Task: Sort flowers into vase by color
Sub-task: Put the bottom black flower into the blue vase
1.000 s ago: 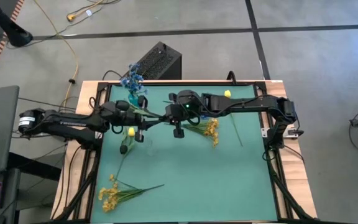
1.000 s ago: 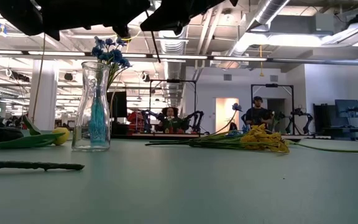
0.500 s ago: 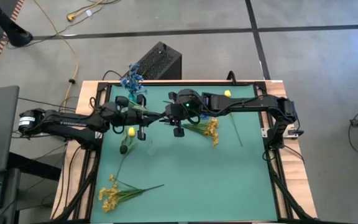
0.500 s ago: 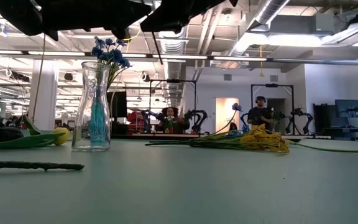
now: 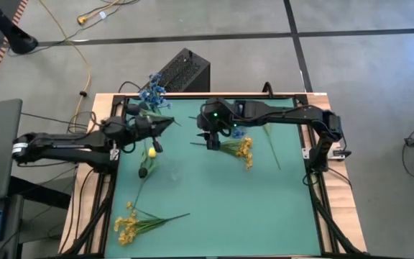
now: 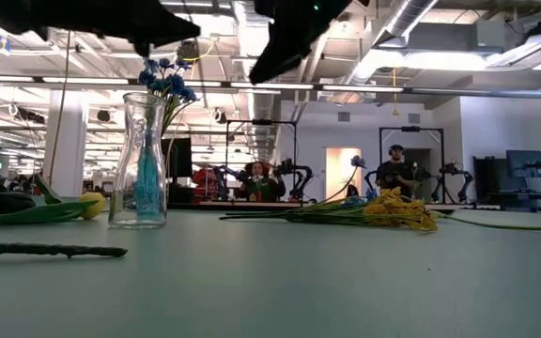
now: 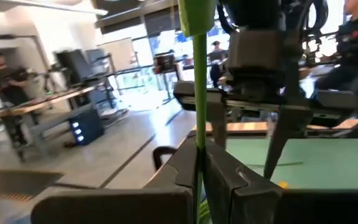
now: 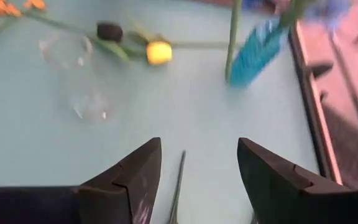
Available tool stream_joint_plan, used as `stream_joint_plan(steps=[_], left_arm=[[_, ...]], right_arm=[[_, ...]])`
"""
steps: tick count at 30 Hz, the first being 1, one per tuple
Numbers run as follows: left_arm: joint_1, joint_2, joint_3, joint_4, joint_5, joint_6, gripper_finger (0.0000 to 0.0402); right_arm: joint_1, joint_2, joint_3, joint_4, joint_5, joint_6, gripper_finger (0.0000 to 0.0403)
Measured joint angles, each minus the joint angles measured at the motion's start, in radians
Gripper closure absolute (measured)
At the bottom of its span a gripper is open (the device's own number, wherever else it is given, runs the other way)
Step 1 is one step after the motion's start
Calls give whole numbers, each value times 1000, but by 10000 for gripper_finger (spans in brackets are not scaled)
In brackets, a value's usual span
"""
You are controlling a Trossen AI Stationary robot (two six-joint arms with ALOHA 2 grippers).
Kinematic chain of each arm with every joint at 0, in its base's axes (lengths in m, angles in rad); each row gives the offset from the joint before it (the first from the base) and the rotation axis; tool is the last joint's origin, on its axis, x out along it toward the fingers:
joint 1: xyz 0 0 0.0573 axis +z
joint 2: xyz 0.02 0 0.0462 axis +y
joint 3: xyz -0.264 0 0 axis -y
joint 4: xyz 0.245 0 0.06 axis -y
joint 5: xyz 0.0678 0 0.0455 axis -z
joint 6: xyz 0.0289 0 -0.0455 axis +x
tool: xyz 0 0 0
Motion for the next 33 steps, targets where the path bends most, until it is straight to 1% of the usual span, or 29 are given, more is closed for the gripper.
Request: stream_joint_plan(steps=[2, 7, 10, 14, 18, 22, 25, 30, 33], left_arm=[[0, -66, 0, -80, -3, -10, 401], [0, -216, 0, -298, -16, -29, 401], [1, -292, 0, -366, -68, -56, 401], [1, -362, 0, -418, -139, -70, 401], [1, -375, -1, -474, -283, -72, 401], [1, -368, -32, -429, -433, -73, 401], [2, -369, -79, -325, -503, -27, 401], [40, -369, -177, -117, -520, 19, 401], [69, -369, -219, -51, -505, 14, 401]], right_arm=[[-15, 0, 0, -26, -3, 18, 172], [-36, 0, -22, -27, -30, 41, 180], [-35, 0, -52, -14, -33, 37, 184], [-42, 0, -111, 15, -40, 37, 188], [-49, 0, -192, 88, -42, 41, 193], [-59, 0, -267, 165, -52, 61, 197], [-67, 1, -318, 217, -52, 63, 201], [-73, 0, -353, 283, -52, 60, 205], [-73, 0, -361, 289, -52, 59, 207]])
